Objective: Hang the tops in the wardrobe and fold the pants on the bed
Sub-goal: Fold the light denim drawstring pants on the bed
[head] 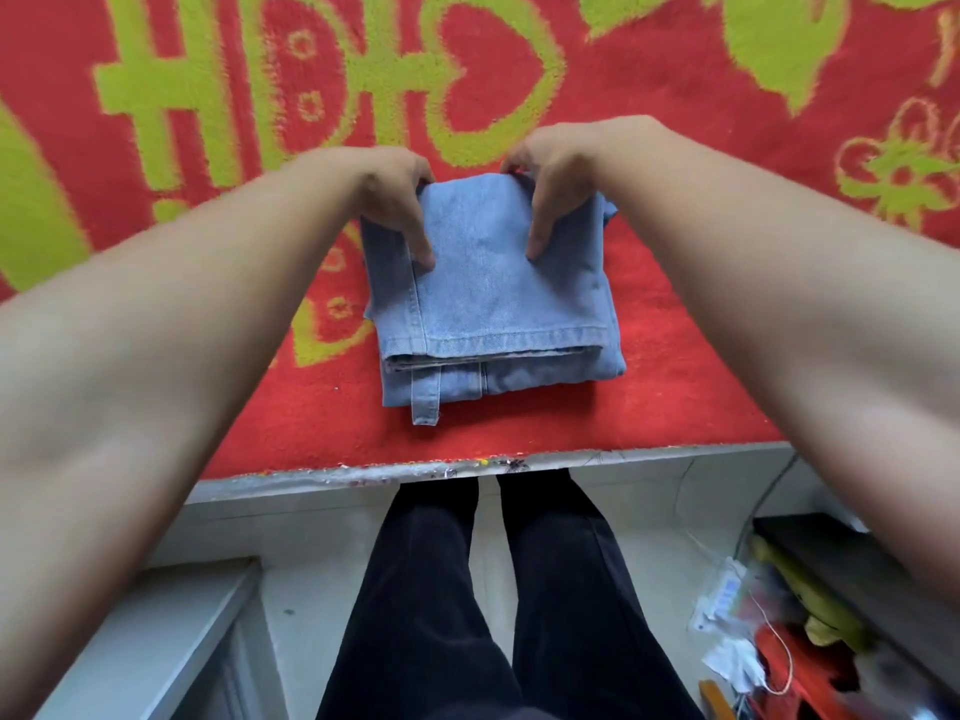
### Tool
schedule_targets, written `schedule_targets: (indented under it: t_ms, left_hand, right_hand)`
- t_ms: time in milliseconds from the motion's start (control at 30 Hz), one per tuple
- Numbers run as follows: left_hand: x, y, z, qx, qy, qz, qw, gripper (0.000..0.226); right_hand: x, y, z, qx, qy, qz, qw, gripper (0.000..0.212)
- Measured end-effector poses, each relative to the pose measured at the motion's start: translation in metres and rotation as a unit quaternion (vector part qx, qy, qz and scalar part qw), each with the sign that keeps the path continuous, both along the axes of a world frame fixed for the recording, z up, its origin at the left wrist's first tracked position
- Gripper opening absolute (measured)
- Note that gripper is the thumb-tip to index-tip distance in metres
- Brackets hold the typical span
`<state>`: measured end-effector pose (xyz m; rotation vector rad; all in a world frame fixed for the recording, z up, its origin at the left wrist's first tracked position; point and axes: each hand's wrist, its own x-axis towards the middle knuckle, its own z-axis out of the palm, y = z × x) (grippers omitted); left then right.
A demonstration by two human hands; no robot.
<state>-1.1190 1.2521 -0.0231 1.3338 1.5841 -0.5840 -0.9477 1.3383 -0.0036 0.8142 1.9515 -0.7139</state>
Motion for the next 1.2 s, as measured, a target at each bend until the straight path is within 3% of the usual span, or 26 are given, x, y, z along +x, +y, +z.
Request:
schedule_targets:
  t_ms: [200,333,500,633,767,933,1000,1100,1200]
  left_hand:
    - [0.013,-0.013,0.0,0.054,0.006,0.012,0.998,0.084]
    - [0.03,-0.047,0.017,0.119,0.036,-0.008,0.992,0.077]
    - [0.035,-0.082,0.089,0.226,0.093,-0.026,0.969,0.08]
    - [0.019,-0.088,0.181,0.364,0.165,0.007,0.916,0.089]
    - [-0.004,-0.089,0.292,0.496,0.242,0.02,0.834,0.079]
    - [0.0,-0.122,0.44,0.507,0.307,0.085,0.801,0.053]
    - [0.011,-0.149,0.474,0.51,0.344,0.115,0.78,0.04]
    - [0.033,-0.198,0.501,0.495,0.385,0.147,0.764,0.037]
    - [0.058,-0.256,0.514,0.464,0.423,0.181,0.757,0.037]
  right_hand:
    - [0.001,-0.017,0.005,0.013,0.002,-0.023,1.0,0.094]
    - [0.016,-0.044,0.03,0.053,-0.003,-0.038,0.998,0.073]
    - [0.031,-0.079,0.095,0.18,0.071,-0.007,0.981,0.052]
    - [0.019,-0.083,0.186,0.308,0.143,0.011,0.94,0.081]
    - [-0.004,-0.075,0.295,0.43,0.265,0.001,0.863,0.067]
    - [-0.017,-0.089,0.43,0.464,0.327,0.065,0.821,0.031]
    - [-0.013,-0.105,0.458,0.476,0.348,0.093,0.802,0.043]
    - [-0.005,-0.135,0.482,0.456,0.37,0.136,0.798,0.057]
    - [0.003,-0.178,0.496,0.398,0.427,0.192,0.789,0.039]
